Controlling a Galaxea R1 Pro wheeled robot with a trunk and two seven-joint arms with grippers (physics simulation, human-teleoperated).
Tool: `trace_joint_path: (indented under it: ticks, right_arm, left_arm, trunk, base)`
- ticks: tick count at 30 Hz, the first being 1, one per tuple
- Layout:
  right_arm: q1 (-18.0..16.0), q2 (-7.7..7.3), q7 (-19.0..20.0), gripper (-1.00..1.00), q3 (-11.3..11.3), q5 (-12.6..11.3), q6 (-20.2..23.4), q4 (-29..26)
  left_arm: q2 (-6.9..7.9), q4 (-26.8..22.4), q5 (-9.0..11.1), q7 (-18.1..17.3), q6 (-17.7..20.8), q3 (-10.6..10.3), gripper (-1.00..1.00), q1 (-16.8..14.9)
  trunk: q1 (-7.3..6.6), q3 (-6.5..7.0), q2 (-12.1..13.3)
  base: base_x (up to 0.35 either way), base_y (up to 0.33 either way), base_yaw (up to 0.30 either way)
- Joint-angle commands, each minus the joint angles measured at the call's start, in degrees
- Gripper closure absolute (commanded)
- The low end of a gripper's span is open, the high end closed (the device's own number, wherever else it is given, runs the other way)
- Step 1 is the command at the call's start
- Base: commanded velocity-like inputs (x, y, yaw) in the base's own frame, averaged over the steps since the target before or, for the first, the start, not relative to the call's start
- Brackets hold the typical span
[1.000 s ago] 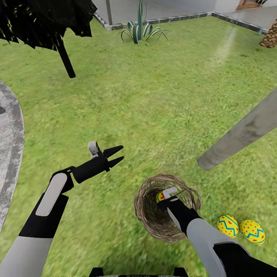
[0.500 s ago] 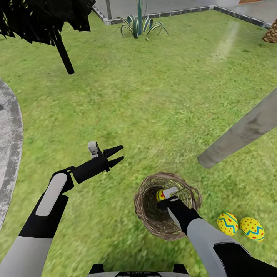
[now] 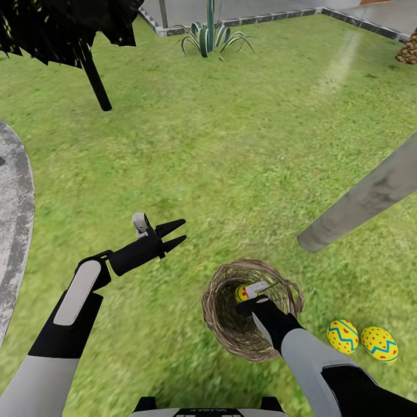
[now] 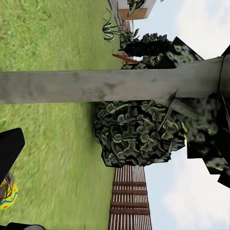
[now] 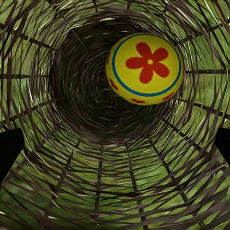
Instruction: Take the three Easter eggs out of the wicker basket on the lawn in the garden, then place them on the lawn next to a single tree (choose any tree) so that all three eggs are next to the same tree and none are left in the basket.
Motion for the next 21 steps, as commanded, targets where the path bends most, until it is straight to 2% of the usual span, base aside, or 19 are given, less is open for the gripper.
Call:
trace_joint_path:
  ticks: [1, 6, 11, 21]
  right_arm:
    - [0.0, 0.03, -0.2, -1.00, 0.2, 0.2, 0.4, -0.1]
    - [0.0, 0.08, -0.2, -1.00, 0.3, 0.4, 0.2, -0.1]
    - [0.0, -0.06, -0.2, -1.00, 0.3, 0.6, -3.1, 0.0]
    - [0.0, -0.07, -0.3, -1.00, 0.4, 0.7, -4.7, 0.0]
  left_arm:
    - [0.03, 0.0, -0.3, -0.4, 0.1, 0.0, -1.00, 0.0]
    - [0.03, 0.0, -0.3, -0.4, 0.1, -0.1, -1.00, 0.0]
    - [0.03, 0.0, -0.3, -0.4, 0.1, -0.1, -1.00, 0.0]
    - [0.03, 0.0, -0.3, -0.4, 0.1, -0.1, -1.00, 0.0]
  trunk:
    - [0.00, -0.03, 0.0]
    - [0.00, -0.31, 0.0]
    - [0.00, -0.75, 0.0]
    - [0.00, -1.66, 0.0]
  base:
    - [0.000, 0.000, 0.000]
    - [0.000, 0.000, 0.000]
    - [0.000, 0.000, 0.000]
    - [0.000, 0.000, 0.000]
